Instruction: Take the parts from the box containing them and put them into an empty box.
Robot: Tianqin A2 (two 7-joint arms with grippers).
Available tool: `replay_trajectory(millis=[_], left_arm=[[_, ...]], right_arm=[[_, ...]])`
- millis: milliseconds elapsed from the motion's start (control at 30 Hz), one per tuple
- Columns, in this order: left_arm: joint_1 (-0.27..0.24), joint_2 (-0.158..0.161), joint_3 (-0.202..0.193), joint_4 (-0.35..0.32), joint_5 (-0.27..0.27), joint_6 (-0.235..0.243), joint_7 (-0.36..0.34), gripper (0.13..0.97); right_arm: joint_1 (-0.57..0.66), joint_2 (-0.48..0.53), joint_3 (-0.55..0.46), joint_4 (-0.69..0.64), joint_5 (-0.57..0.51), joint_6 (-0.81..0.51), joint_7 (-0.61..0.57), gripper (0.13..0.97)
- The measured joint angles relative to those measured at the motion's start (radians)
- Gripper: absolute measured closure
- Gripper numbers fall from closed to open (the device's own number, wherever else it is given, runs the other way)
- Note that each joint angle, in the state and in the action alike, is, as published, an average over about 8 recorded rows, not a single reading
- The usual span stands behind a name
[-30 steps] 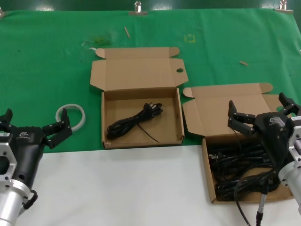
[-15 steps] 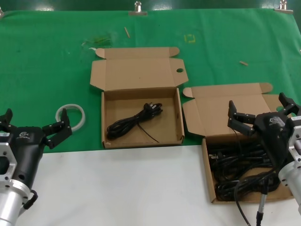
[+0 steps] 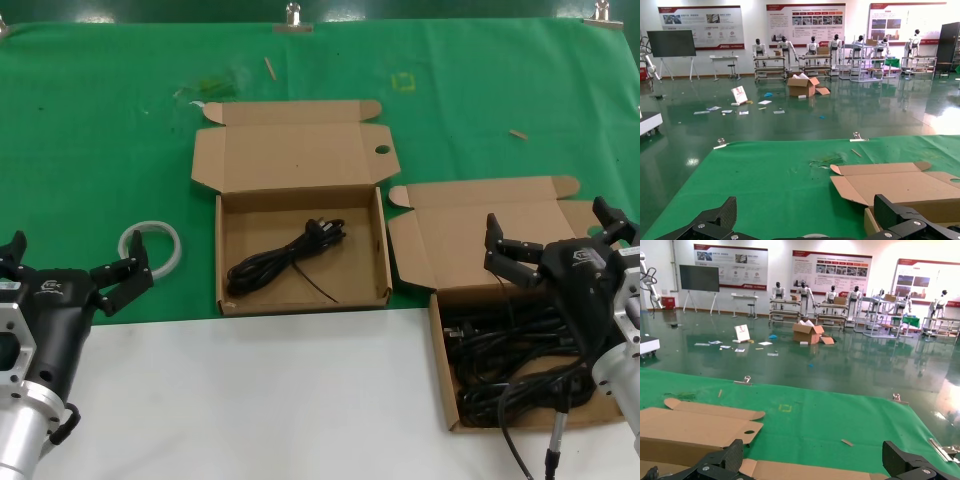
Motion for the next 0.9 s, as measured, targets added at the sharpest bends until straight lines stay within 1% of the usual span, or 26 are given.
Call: replay_trajectory(millis=[900], left_arm=[[0.0, 0.0, 0.0, 0.0, 0.0, 0.0, 0.0, 0.132]], right_arm=[[0.0, 0.0, 0.0, 0.0, 0.0, 0.0, 0.0, 0.129]])
